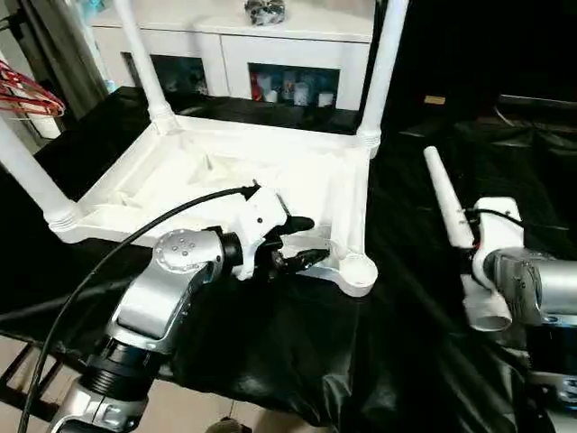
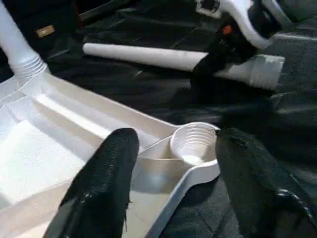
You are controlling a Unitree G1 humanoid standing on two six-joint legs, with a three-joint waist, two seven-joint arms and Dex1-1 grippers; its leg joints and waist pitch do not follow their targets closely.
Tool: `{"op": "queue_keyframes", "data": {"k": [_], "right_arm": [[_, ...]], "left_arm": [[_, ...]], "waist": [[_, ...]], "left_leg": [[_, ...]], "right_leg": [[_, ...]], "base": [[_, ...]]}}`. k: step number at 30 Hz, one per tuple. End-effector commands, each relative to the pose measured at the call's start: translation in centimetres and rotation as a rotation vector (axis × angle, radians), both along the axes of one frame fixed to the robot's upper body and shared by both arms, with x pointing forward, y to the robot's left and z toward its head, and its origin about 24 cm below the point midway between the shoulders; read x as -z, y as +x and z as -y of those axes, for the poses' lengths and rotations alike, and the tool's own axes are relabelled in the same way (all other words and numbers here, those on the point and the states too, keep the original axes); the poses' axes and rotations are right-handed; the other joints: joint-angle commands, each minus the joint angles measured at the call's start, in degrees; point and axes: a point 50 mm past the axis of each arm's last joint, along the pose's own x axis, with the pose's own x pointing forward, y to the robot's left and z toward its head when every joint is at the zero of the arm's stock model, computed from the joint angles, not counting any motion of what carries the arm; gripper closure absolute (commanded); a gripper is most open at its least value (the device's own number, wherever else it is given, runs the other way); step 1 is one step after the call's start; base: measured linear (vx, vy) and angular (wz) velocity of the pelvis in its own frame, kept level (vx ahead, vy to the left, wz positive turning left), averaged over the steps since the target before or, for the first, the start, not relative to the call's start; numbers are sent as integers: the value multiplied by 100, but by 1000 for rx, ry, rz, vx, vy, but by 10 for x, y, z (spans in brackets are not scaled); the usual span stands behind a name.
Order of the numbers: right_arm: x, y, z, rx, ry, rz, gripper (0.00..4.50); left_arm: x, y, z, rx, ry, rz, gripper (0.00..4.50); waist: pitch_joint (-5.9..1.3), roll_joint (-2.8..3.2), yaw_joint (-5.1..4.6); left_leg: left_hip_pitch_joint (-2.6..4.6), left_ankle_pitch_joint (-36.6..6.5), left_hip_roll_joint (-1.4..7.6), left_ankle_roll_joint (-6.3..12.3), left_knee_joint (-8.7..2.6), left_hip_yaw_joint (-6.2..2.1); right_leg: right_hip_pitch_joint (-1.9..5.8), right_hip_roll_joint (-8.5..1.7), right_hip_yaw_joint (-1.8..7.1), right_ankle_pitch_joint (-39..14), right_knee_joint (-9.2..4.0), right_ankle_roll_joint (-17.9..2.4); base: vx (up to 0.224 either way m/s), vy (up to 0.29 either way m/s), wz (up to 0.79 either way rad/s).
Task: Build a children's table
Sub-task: Pick table leg
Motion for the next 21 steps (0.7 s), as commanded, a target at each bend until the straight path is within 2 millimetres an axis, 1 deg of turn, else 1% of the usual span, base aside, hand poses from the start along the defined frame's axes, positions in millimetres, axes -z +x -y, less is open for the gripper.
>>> {"op": "queue_keyframes", "data": {"k": [1, 3, 5, 10, 11, 12, 13, 14, 15, 16, 17, 18, 19, 20, 21], "right_arm": [[5, -4, 3, 15, 26, -29, 226], [4, -5, 3, 16, 29, -39, 254], [4, -5, 3, 15, 30, -42, 264], [-6, -2, 9, 61, 58, 19, 271], [-11, 1, 11, 81, 78, 66, 271], [-13, 2, 12, 88, 85, 84, 271], [-25, 8, 12, 90, 133, 197, 271], [-30, 10, 12, 91, 154, 247, 271], [-31, 11, 11, 89, 164, 266, 271], [-49, 17, 8, 71, 265, 450, 271], [-55, 18, 7, 64, 300, 508, 271], [-66, 20, 2, 22, 356, 629, 271], [-78, 20, -4, -39, 413, 742, 271], [-88, 19, -9, -87, 453, 826, 271], [-93, 18, -12, -115, 482, 876, 271]], "left_arm": [[-2, -2, 0, 17, 10, 0, 158], [-3, -2, -1, 16, 13, 5, 155], [-3, -2, -1, 16, 13, 8, 155], [-10, 1, -3, 5, 0, 31, 155], [-13, 2, -3, -5, -12, 40, 155], [-14, 3, -3, -10, -17, 43, 155], [-17, 6, -2, -27, -42, 51, 155], [-18, 7, -2, -36, -53, 55, 155], [-19, 8, -2, -39, -58, 55, 155], [-25, 13, 1, -72, -107, 61, 155], [-27, 15, 2, -81, -125, 64, 155], [-32, 18, 4, -102, -166, 64, 155], [-37, 22, 6, -121, -207, 71, 155], [-41, 24, 8, -135, -241, 75, 155], [-43, 26, 9, -142, -263, 73, 155]], "waist": [[-393, -118, 12], [-396, -116, 14], [-393, -116, 14], [-395, -114, 13], [-399, -90, 21], [-399, -92, 18], [-405, -82, 26], [-406, -90, 27], [-412, -99, 29], [-410, -91, 32], [-413, -96, 34], [-411, -106, 33], [-419, -101, 26], [-419, -102, 28], [-420, -128, 31]], "left_leg": [[101, -655, 67, -45, -336, -14], [101, -638, 64, -52, -335, -15], [103, -663, 63, -65, -335, -15], [106, -695, 62, -92, -335, -16], [108, -697, 63, -97, -333, -20], [106, -696, 62, -102, -333, -18], [107, -723, 62, -110, -328, -14], [105, -757, 62, -105, -325, -10], [110, -732, 60, -90, -323, -16], [105, -744, 59, -73, -323, -9], [103, -793, 63, -36, -312, -8], [98, -769, 66, -16, -322, -14], [85, -771, 67, 70, -306, -8], [87, -756, 63, 110, -301, -3], [69, -672, 66, 184, -302, -11]], "right_leg": [[286, -229, 225, -810, -377, -962], [289, -229, 224, -830, -374, -951], [285, -227, 223, -865, -379, -932], [281, -230, 225, -907, -382, -913], [279, -231, 223, -907, -377, -916], [276, -228, 222, -902, -381, -914], [274, -238, 223, -877, -378, -919], [273, -246, 226, -887, -383, -915], [281, -233, 215, -853, -376, -931], [277, -239, 220, -840, -374, -938], [275, -252, 216, -864, -380, -947], [288, -249, 209, -855, -378, -944], [288, -254, 206, -773, -365, -969], [285, -245, 206, -746, -372, -972], [305, -236, 200, -645, -361, -987]], "base": [[0, 0, 0], [0, 0, 0], [0, 0, 0], [0, 0, 0], [0, 0, 0], [0, 0, 0], [0, 0, 0], [0, 0, 0], [0, 0, 0], [0, 0, 0], [0, 0, 0], [0, 0, 0], [0, 0, 0], [0, 0, 0], [0, 0, 0]]}}
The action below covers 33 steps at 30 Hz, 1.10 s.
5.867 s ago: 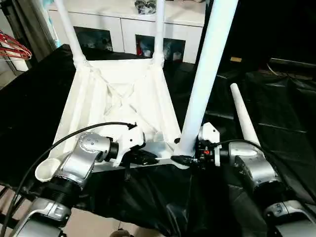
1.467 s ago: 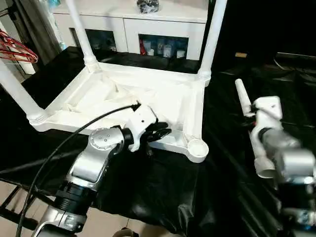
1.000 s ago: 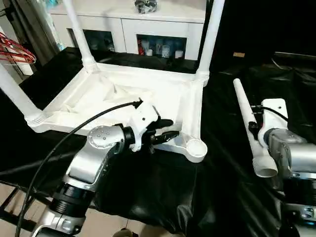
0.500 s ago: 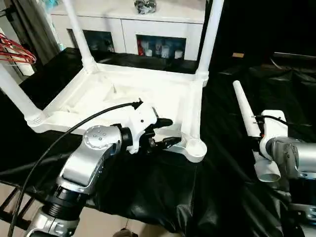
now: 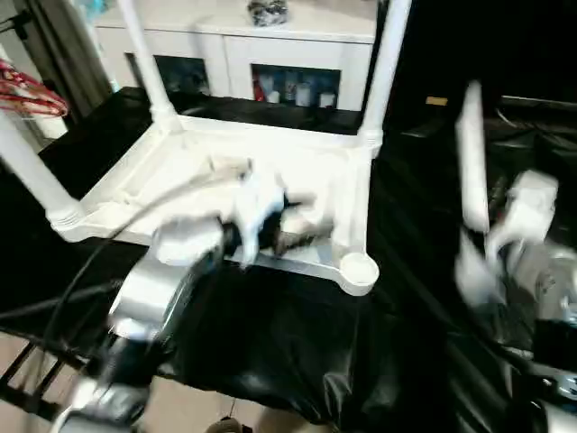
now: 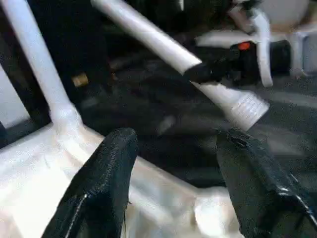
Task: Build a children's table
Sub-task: Pick table leg
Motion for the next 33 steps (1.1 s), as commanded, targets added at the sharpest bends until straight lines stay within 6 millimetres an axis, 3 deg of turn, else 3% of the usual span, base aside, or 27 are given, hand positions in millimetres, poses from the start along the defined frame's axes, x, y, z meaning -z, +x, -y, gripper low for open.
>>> {"op": "queue_keyframes", "data": {"k": [1, 6, 11, 14, 24, 29, 33], "right_arm": [[-26, -2, -6, -56, 41, 193, 271], [-49, -24, -50, -452, 204, 464, 271], [-47, -41, -77, -713, 239, 516, 271], [-43, -49, -89, -829, 253, 507, 271], [-36, -54, -100, -919, 241, 474, 271], [-35, -42, -99, -824, 217, 460, 271], [-41, -38, -97, -783, 228, 484, 271]], "left_arm": [[-4, 5, -4, -40, -42, -8, 155], [-32, 18, 10, -45, -257, -69, 155], [-55, 23, 23, 27, -396, -113, 155], [-65, 23, 31, 72, -450, -133, 155], [-70, 17, 42, 151, -500, -196, 155], [-69, 8, 39, 253, -557, -255, 155], [-64, 7, 36, 250, -566, -291, 118]], "waist": [[-428, -121, 33], [-434, -148, 96], [-411, -173, 161], [-406, -189, 207], [-416, -211, 260], [-415, -203, 245], [-407, -196, 238]], "left_leg": [[74, -628, 63, 225, -311, -13], [73, -561, 71, 457, -290, -5], [72, -618, 82, 396, -303, -17], [63, -641, 76, 346, -313, -23], [39, -548, 68, 257, -316, -32], [39, -541, 66, 259, -311, -28], [56, -619, 69, 189, -329, -28]], "right_leg": [[313, -240, 199, -590, -358, -1010], [311, -242, 187, -477, -342, -1195], [298, -261, 186, -797, -385, -1150], [299, -261, 187, -999, -414, -1020], [298, -264, 182, -1014, -417, -868], [287, -263, 178, -970, -407, -944], [274, -257, 180, -1141, -427, -892]], "base": [[0, 0, 0], [0, 0, 0], [0, 0, 0], [0, 0, 0], [0, 0, 0], [0, 0, 0], [0, 0, 0]]}}
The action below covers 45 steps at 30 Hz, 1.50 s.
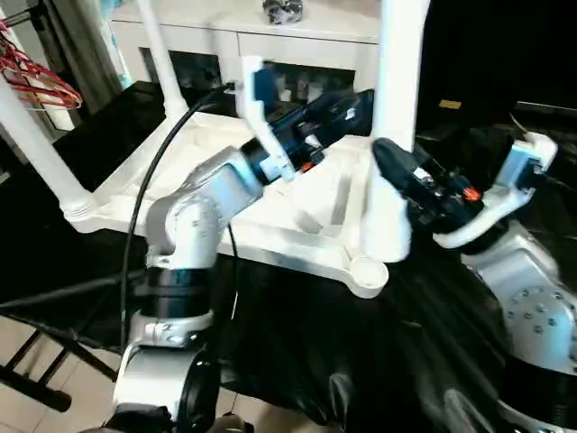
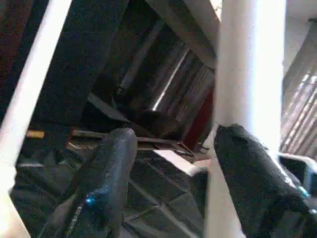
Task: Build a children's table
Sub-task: Pick table leg
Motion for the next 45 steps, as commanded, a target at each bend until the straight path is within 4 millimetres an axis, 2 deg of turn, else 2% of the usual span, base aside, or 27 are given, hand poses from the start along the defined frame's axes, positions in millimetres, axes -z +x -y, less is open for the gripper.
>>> {"op": "queue_keyframes", "data": {"k": [1, 5, 6, 9, 10, 13, 14, 17, 18, 20, 21, 22, 23, 25, 28, 32, 35, 38, 44, 45], "right_arm": [[-2, 5, -4, 12, -6, -12, 271], [-5, 9, -2, 56, 7, -13, 271], [-5, 10, -3, 53, -7, -13, 271], [-1, 7, -10, 23, -90, -6, 271], [5, 3, -19, -21, -166, -4, 271], [13, -2, -35, -69, -231, -5, 271], [15, -3, -41, -79, -253, -10, 271], [22, -1, -50, -61, -314, -25, 271], [27, 7, -57, 19, -360, -55, 271], [31, 17, -60, 113, -375, -88, 271], [31, 17, -60, 113, -375, -88, 271], [33, 20, -63, 142, -391, -91, 271], [35, 22, -67, 161, -419, -83, 271], [36, 24, -72, 182, -443, -73, 271], [34, 26, -83, 224, -492, -24, 271], [33, 26, -90, 225, -512, 3, 271], [31, 29, -95, 254, -522, 22, 271], [30, 31, -97, 269, -521, 30, 271], [29, 32, -97, 258, -509, 24, 271], [29, 32, -95, 247, -493, 13, 236]], "left_arm": [[-9, -9, 10, 77, -15, 41, 109], [-10, -7, 7, 79, -73, 4, 77], [-11, -6, 7, 76, -86, -6, 54], [-12, -6, 6, 76, -98, -12, 46], [-12, -6, 8, 81, -96, -17, 43], [-9, -3, 14, 51, -53, -41, 43], [-8, -1, 15, 27, -42, -48, 43], [-7, 5, 18, -37, -25, -82, 43], [-6, 14, 19, -135, 7, -125, 71], [-3, 25, 17, -265, 45, -205, 78], [-3, 25, 17, -265, 45, -205, 78], [-2, 30, 15, -328, 66, -231, 103], [0, 33, 13, -376, 83, -251, 116], [3, 36, 11, -444, 92, -289, 122], [9, 41, 7, -527, 80, -351, 159], [12, 44, 6, -574, 91, -382, 186], [13, 45, 5, -606, 97, -401, 222], [13, 45, 5, -614, 97, -402, 240], [10, 43, 6, -583, 90, -372, 266], [9, 43, 5, -571, 88, -357, 268]], "waist": [[-417, -122, 4], [-425, -147, 7], [-423, -155, 8], [-420, -149, 4], [-420, -150, 3], [-411, -149, -15], [-413, -122, -14], [-402, -127, -20], [-411, -95, -10], [-416, -111, -37], [-408, -115, -41], [-406, -131, -39], [-416, -119, -27], [-421, -120, -31], [-445, -123, -38], [-446, -114, -32], [-432, -104, -43], [-427, -98, -33], [-434, -92, -39], [-433, -101, -39]], "left_leg": [[89, -649, 74, 135, -348, -25], [74, -621, 68, 116, -345, -23], [62, -581, 63, 134, -342, -24], [62, -592, 59, 133, -341, -26], [62, -584, 60, 112, -338, -25], [56, -659, 62, 102, -348, -32], [63, -678, 64, 89, -346, -39], [79, -779, 71, -5, -364, -43], [93, -846, 84, -51, -365, -50], [98, -928, 66, -141, -371, -56], [88, -956, 64, -159, -377, -58], [83, -945, 61, -148, -376, -62], [77, -902, 60, -148, -373, -64], [72, -807, 57, -111, -365, -65], [62, -594, 46, -58, -339, -64], [72, -592, 53, 38, -332, -60], [81, -734, 60, 14, -343, -55], [86, -812, 64, -19, -355, -61], [86, -783, 65, -15, -350, -63], [82, -771, 57, 14, -347, -59]], "right_leg": [[262, -245, 192, -1129, -421, -903], [289, -247, 192, -936, -397, -937], [298, -243, 192, -864, -392, -931], [308, -241, 190, -848, -400, -894], [319, -240, 194, -866, -409, -834], [314, -241, 194, -927, -424, -784], [307, -240, 194, -958, -425, -775], [292, -233, 197, -1068, -446, -705], [275, -238, 201, -1096, -444, -703], [276, -227, 195, -1113, -445, -672], [282, -234, 194, -1134, -446, -662], [291, -234, 195, -1127, -453, -631], [302, -240, 194, -1062, -442, -621], [306, -227, 197, -844, -429, -626], [316, -222, 195, -379, -374, -762], [321, -218, 199, -260, -362, -836], [300, -228, 197, -438, -384, -877], [302, -225, 200, -555, -391, -836], [305, -223, 203, -385, -372, -848], [312, -223, 202, -349, -372, -858]], "base": [[0, 0, 0], [0, 0, 0], [0, 0, 0], [0, 0, 0], [0, 0, 0], [0, 0, 0], [0, 0, 0], [0, 0, 0], [0, 0, 0], [0, 0, 0], [0, 0, 0], [0, 0, 0], [0, 0, 0], [0, 0, 0], [0, 0, 0], [0, 0, 0], [0, 0, 0], [0, 0, 0], [0, 0, 0], [0, 0, 0]]}}
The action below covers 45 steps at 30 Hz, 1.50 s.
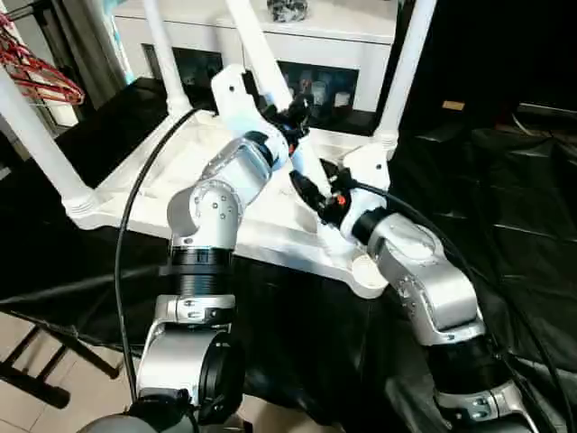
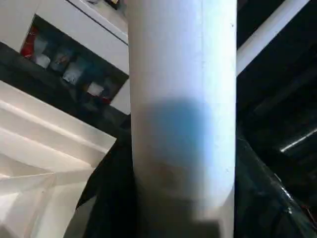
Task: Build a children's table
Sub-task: Pick table leg
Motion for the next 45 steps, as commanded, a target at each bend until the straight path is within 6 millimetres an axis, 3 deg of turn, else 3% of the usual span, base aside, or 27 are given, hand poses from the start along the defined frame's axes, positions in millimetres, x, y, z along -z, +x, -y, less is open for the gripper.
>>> {"op": "queue_keyframes", "data": {"k": [1, 6, 7, 9, 11, 17, 21, 24, 25, 29, 30, 40, 42, 45], "right_arm": [[-19, -1, -3, -76, 77, 49, 215], [-21, 2, 16, -149, 110, 1, 190], [-21, 2, 21, -183, 112, -10, 161], [-21, 2, 24, -203, 113, -15, 161], [-26, -2, 34, -327, 162, -61, 152], [-25, -11, 39, -527, 160, -129, 152], [-18, -22, 37, -655, 111, -186, 152], [-16, -24, 37, -673, 102, -196, 171], [-16, -24, 36, -672, 99, -202, 189], [-16, -23, 35, -673, 110, -204, 202], [-17, -23, 35, -676, 114, -202, 229], [-18, -21, 31, -669, 130, -197, 258], [-19, -20, 30, -655, 137, -191, 258], [-22, -18, 27, -623, 156, -172, 258]], "left_arm": [[-6, -3, 11, 82, 20, 48, 268], [-17, -8, 6, 228, 30, 172, 270], [-21, -10, 5, 277, 30, 205, 270], [-22, -12, 4, 306, 30, 222, 270], [-29, -20, 3, 456, 13, 297, 270], [-46, -37, 0, 692, -86, 450, 270], [-54, -45, -2, 808, -108, 534, 271], [-54, -46, -2, 818, -109, 539, 271], [-54, -46, -3, 827, -110, 544, 271], [-54, -49, -6, 851, -116, 558, 271], [-54, -49, -7, 858, -117, 561, 271], [-53, -53, -10, 874, -140, 573, 271], [-51, -50, -10, 838, -131, 551, 215], [-46, -43, -11, 765, -134, 515, 195]], "waist": [[-432, -59, -19], [-435, -56, -7], [-435, -53, -5], [-438, -50, 1], [-446, -63, 10], [-431, -76, 9], [-414, -100, 6], [-408, -97, 9], [-412, -129, 13], [-413, -142, 18], [-423, -132, 26], [-421, -169, 21], [-417, -168, 20], [-416, -152, 10]], "left_leg": [[100, -739, 58, 37, -346, -50], [112, -732, 55, 111, -336, -44], [112, -722, 60, 113, -332, -43], [105, -667, 72, 120, -327, -42], [110, -636, 66, 194, -317, -35], [101, -640, 71, 244, -305, -21], [106, -759, 82, 189, -323, -24], [112, -799, 85, 144, -328, -22], [112, -792, 85, 117, -330, -20], [111, -763, 87, 87, -336, -25], [117, -745, 87, 88, -332, -25], [121, -694, 92, 61, -333, -20], [122, -704, 93, 37, -337, -23], [128, -743, 96, -16, -340, -25]], "right_leg": [[315, -234, 204, -340, -345, -895], [323, -224, 204, -314, -327, -965], [321, -228, 201, -274, -317, -1040], [324, -237, 202, -165, -300, -1118], [340, -235, 200, -131, -285, -1210], [335, -248, 196, -275, -292, -1363], [332, -255, 197, -589, -313, -1304], [324, -257, 202, -716, -326, -1264], [327, -263, 204, -789, -332, -1224], [317, -264, 201, -894, -333, -1153], [312, -265, 201, -866, -325, -1157], [310, -260, 203, -649, -299, -1220], [310, -260, 203, -641, -301, -1213], [306, -259, 203, -559, -298, -1254]], "base": [[0, 0, 0], [0, 0, 0], [0, 0, 0], [0, 0, 0], [0, 0, 0], [0, 0, 0], [0, 0, 0], [0, 0, 0], [0, 0, 0], [0, 0, 0], [0, 0, 0], [0, 0, 0], [0, 0, 0], [0, 0, 0]]}}
